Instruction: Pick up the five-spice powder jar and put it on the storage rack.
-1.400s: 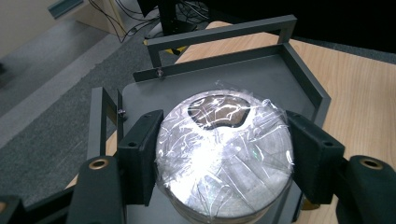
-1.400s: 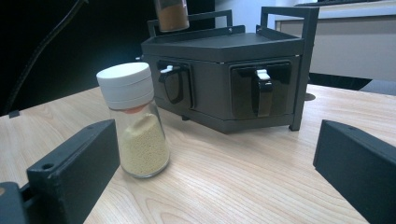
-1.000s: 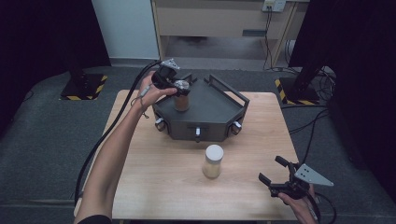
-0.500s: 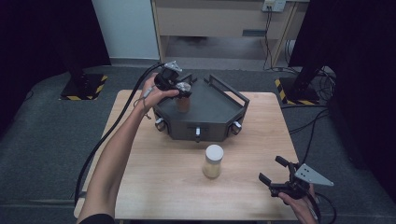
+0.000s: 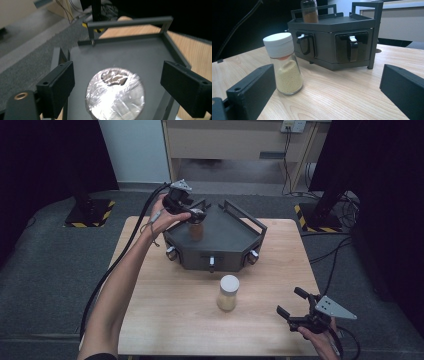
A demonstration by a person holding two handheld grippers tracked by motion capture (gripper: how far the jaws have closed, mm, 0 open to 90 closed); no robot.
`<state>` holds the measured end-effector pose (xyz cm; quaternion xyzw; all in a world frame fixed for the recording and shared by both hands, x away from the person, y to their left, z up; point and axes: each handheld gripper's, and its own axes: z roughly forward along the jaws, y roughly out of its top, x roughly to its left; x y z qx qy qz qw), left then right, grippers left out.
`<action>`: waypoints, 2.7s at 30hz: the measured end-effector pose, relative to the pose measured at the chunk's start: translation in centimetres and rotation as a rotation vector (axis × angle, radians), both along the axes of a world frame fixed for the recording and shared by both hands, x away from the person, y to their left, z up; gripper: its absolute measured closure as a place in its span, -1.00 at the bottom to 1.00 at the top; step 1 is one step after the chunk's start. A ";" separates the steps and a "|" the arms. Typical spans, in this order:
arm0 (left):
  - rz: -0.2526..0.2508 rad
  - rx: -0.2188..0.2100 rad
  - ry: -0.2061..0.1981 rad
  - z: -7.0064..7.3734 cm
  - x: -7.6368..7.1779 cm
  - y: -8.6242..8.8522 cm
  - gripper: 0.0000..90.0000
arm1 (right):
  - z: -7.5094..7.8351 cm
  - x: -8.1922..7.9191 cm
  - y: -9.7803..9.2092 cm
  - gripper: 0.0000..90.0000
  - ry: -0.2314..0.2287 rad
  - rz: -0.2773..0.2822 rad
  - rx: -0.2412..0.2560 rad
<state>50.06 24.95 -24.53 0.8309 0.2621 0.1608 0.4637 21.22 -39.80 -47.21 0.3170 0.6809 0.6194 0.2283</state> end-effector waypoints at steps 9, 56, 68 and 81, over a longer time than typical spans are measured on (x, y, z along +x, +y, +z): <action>-0.031 -0.061 -0.091 1.8 -3.5 1.0 -0.88 | 0.0 0.0 0.1 -0.97 0.002 0.004 0.001; 0.021 -0.198 -0.186 -8.6 -18.8 7.0 -0.88 | 0.2 0.0 0.5 -0.97 0.002 0.019 -0.017; 0.099 -0.147 -0.192 -12.6 -22.1 7.6 -0.89 | 0.2 0.1 0.5 -0.97 0.004 0.019 -0.019; 0.167 -0.210 -0.122 -16.7 -23.8 9.3 -0.89 | 0.2 0.1 0.6 -0.97 0.005 0.021 -0.019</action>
